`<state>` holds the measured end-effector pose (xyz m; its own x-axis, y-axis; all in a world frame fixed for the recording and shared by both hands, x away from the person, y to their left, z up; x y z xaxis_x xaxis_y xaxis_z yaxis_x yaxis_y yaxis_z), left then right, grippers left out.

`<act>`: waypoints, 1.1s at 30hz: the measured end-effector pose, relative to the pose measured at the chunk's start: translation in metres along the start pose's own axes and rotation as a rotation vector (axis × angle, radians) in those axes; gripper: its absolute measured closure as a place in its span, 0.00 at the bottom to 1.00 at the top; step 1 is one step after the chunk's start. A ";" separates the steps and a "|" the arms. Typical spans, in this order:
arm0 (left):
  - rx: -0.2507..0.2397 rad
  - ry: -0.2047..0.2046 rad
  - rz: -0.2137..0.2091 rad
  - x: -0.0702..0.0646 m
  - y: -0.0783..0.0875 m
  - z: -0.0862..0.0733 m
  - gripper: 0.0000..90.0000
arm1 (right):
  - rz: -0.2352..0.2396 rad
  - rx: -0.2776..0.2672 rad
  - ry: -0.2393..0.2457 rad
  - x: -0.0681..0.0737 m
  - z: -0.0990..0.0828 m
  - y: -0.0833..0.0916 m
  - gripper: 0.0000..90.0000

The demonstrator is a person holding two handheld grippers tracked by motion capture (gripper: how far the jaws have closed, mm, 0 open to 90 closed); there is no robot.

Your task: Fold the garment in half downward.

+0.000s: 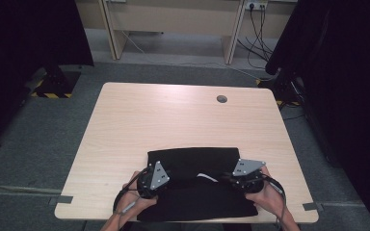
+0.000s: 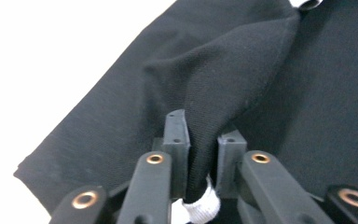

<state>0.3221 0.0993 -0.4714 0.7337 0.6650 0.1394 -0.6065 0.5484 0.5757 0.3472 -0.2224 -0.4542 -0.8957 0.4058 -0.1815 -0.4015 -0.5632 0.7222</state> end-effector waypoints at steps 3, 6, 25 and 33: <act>-0.041 0.010 -0.013 0.000 0.015 0.006 0.89 | -0.004 -0.038 -0.001 -0.002 0.002 0.015 0.97; -0.082 0.022 -0.049 -0.004 0.030 0.007 0.89 | -0.004 -0.084 -0.002 0.000 0.003 0.030 0.97; -0.169 0.200 -0.183 -0.031 0.057 -0.009 0.45 | 0.013 -0.191 -0.145 0.019 -0.032 0.063 0.59; -0.035 0.271 -0.077 -0.017 0.030 -0.019 0.37 | -0.039 -0.102 -0.234 -0.001 -0.038 0.023 0.50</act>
<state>0.2856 0.1143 -0.4717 0.6722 0.7294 -0.1272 -0.5655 0.6167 0.5477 0.3316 -0.2624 -0.4630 -0.8153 0.5777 -0.0400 -0.4631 -0.6088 0.6441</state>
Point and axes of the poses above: each handheld gripper's, and its own axes: y roughly backward along the jaws, z roughly out of its top, x roughly to its left, the point moved 1 cm from there along -y, roughly forward along the jaws, and after that the axes turned 5 degrees about y, right-handed, at the moved point
